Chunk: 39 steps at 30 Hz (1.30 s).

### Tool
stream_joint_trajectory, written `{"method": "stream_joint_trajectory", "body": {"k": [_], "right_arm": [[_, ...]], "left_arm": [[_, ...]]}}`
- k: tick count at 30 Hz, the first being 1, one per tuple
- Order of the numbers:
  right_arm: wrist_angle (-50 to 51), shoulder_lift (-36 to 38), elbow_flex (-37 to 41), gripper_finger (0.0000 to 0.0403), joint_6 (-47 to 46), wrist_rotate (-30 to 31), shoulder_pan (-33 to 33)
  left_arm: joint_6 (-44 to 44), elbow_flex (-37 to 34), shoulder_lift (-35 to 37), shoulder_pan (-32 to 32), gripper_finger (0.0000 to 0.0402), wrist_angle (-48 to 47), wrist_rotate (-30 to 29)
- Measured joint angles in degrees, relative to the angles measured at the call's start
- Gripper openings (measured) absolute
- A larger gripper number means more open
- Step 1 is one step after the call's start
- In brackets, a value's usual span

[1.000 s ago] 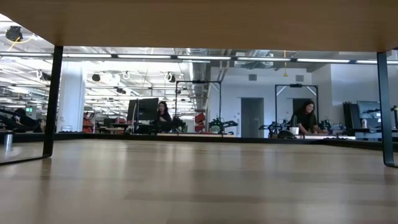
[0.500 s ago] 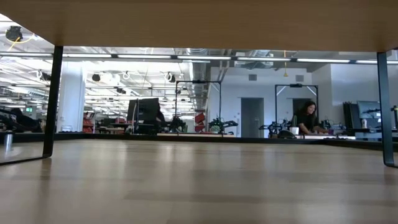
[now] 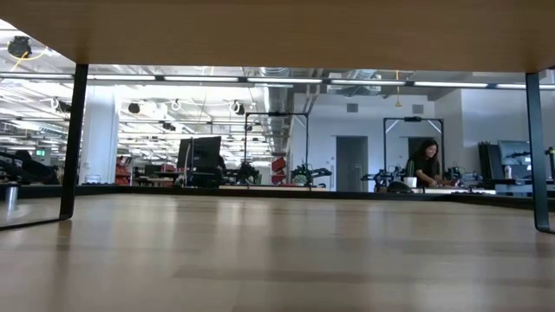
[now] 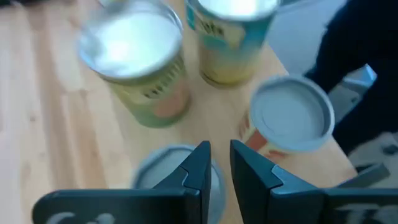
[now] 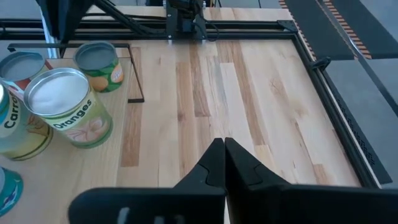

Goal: Pick and place cans onto a shelf
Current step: Put the canned mushrooms on the shelf

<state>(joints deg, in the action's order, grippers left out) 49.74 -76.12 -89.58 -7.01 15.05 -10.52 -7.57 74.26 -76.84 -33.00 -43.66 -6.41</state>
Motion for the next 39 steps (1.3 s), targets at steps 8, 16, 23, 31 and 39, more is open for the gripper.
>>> {"method": "stream_joint_trajectory", "body": {"k": [8, 16, 23, 31, 39], "right_arm": [[-2.36, 0.01, 0.84, 0.0005, 5.81, -3.25, 0.25], [-8.45, 0.56, 5.61, 0.0004, 7.96, -6.23, 3.16], [-9.32, 0.52, 5.75, 0.0005, 8.87, -8.05, 4.71], [-9.62, 0.52, 5.75, 0.0005, 9.01, -7.88, 5.9], [-9.59, 0.52, 5.75, 0.0005, 8.94, -7.79, 5.81]], "left_arm": [[-11.69, 7.31, 0.07, -1.74, 0.0025, -8.72, 1.02], [-37.7, 7.06, 0.06, -17.08, 0.0, -18.19, -4.24], [-58.44, 1.22, -2.23, -28.6, 0.0, -19.91, -6.36], [-65.25, -5.87, -7.67, -32.02, 0.0, -13.3, -7.83], [-55.68, -7.1, -14.46, -32.02, 0.0036, -8.13, -3.75]]}}
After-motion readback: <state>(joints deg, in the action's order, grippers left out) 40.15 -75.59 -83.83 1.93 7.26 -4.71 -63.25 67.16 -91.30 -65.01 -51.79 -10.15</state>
